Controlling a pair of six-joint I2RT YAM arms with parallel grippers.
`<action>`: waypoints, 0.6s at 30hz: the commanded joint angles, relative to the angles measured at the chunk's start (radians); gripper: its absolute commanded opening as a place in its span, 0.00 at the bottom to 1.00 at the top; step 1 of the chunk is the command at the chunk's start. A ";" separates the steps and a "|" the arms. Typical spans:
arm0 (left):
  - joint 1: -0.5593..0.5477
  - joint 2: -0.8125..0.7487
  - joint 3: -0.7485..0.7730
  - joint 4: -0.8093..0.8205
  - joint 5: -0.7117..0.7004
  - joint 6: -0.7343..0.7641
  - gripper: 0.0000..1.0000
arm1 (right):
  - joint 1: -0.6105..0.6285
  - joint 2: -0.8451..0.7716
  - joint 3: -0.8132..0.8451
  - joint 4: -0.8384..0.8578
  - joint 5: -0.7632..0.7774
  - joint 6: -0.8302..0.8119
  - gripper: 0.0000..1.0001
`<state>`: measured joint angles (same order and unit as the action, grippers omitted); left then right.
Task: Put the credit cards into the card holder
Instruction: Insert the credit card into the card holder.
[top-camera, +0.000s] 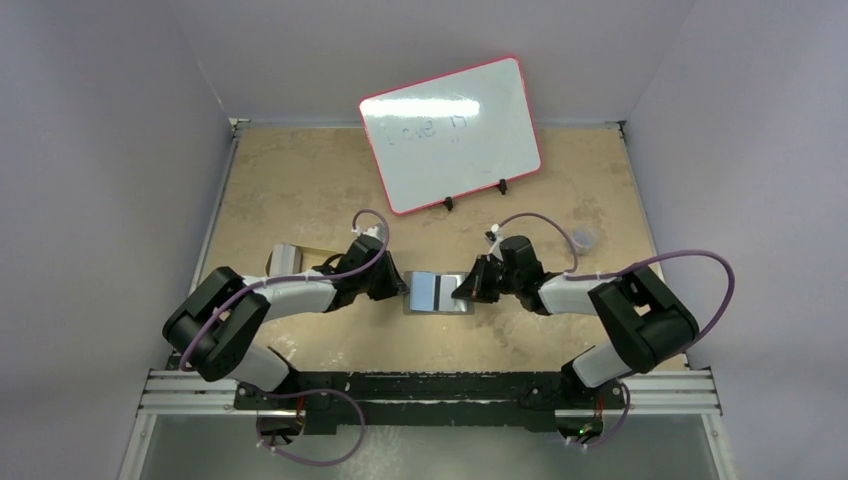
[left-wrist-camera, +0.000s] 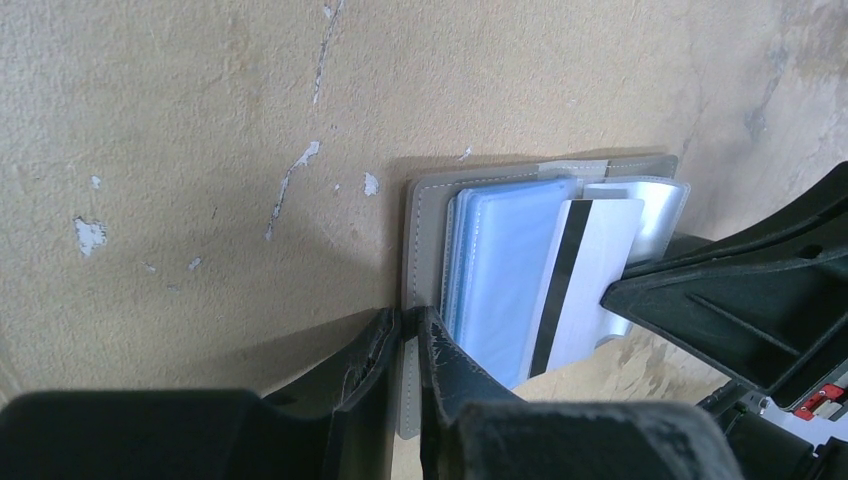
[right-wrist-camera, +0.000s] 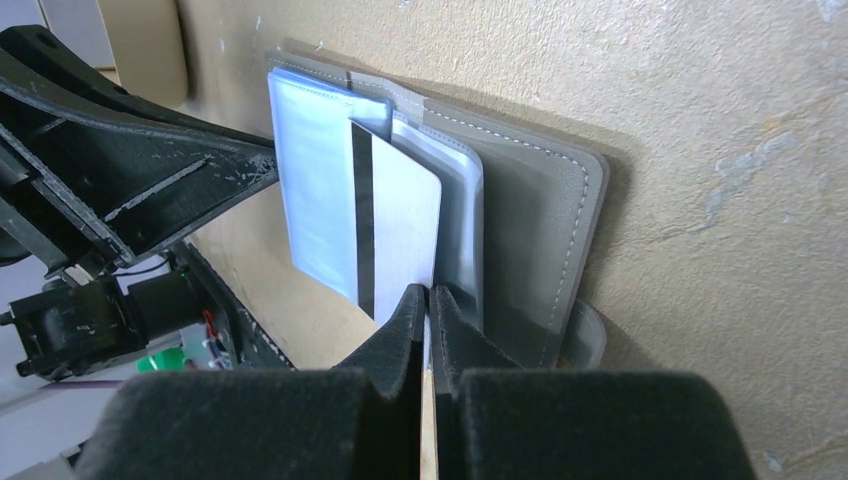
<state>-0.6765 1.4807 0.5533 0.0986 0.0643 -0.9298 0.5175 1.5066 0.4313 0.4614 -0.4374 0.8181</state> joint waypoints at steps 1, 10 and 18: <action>-0.017 0.021 -0.015 -0.086 -0.043 0.008 0.11 | 0.014 0.024 0.010 0.007 0.011 -0.006 0.00; -0.028 0.016 -0.009 -0.087 -0.047 -0.001 0.11 | 0.021 0.042 0.037 0.036 0.011 0.008 0.00; -0.046 0.018 0.002 -0.085 -0.055 -0.013 0.11 | 0.033 0.076 0.051 0.084 -0.015 0.041 0.00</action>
<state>-0.7002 1.4773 0.5560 0.0952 0.0322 -0.9367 0.5392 1.5623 0.4599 0.5098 -0.4427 0.8383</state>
